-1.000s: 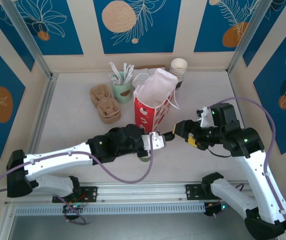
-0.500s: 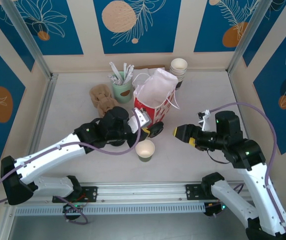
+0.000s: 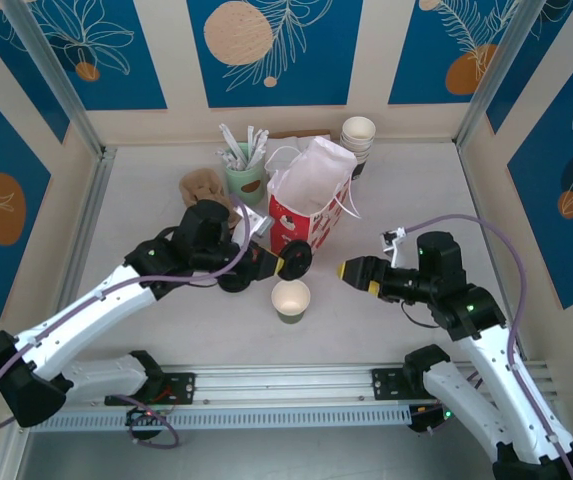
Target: Pack the takeout coffee
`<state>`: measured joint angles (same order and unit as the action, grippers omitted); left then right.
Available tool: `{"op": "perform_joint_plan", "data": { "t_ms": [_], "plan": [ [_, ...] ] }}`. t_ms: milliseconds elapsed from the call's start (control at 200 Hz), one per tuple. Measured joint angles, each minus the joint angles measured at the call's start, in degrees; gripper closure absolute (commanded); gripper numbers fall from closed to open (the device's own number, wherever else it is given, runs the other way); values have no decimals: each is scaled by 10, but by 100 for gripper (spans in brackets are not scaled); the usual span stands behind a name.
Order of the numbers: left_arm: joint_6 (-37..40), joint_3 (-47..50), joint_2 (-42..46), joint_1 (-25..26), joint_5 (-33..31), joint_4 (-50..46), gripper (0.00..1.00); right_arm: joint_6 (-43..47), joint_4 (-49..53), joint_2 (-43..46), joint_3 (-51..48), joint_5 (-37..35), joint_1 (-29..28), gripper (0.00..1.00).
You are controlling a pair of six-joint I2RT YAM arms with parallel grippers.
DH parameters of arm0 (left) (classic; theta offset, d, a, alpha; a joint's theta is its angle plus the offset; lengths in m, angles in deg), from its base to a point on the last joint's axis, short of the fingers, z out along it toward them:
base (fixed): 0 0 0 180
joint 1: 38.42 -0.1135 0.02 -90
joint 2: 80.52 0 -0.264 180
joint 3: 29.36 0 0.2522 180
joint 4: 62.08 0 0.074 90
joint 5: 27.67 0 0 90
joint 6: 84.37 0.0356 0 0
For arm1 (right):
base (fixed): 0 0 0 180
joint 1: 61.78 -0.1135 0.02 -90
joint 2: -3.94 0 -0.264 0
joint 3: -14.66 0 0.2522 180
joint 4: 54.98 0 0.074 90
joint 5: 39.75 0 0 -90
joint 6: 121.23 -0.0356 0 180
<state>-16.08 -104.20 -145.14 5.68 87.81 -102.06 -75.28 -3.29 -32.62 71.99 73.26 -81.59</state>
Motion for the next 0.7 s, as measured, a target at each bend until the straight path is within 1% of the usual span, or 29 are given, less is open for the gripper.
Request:
{"op": "perform_joint_plan", "data": {
  "t_ms": [135, 290, 330, 470, 700],
  "plan": [
    [-53, 64, 3, -38, 60, 42, 87, -3, -43, 0, -36, 17, -8, 16],
    [-105, 122, 3, -49, 110, 87, 87, -13, -94, 0, -81, 24, -25, 16],
    [-114, 130, 3, -52, 120, 98, 87, -17, -108, 0, -96, 24, -29, 16],
    [-143, 152, -1, -68, 153, 136, 87, -33, -142, -5, -131, 24, -42, 24],
    [-163, 163, -40, -72, 194, 164, 87, -33, -166, -50, -133, 25, -56, 24]
  ]
}}
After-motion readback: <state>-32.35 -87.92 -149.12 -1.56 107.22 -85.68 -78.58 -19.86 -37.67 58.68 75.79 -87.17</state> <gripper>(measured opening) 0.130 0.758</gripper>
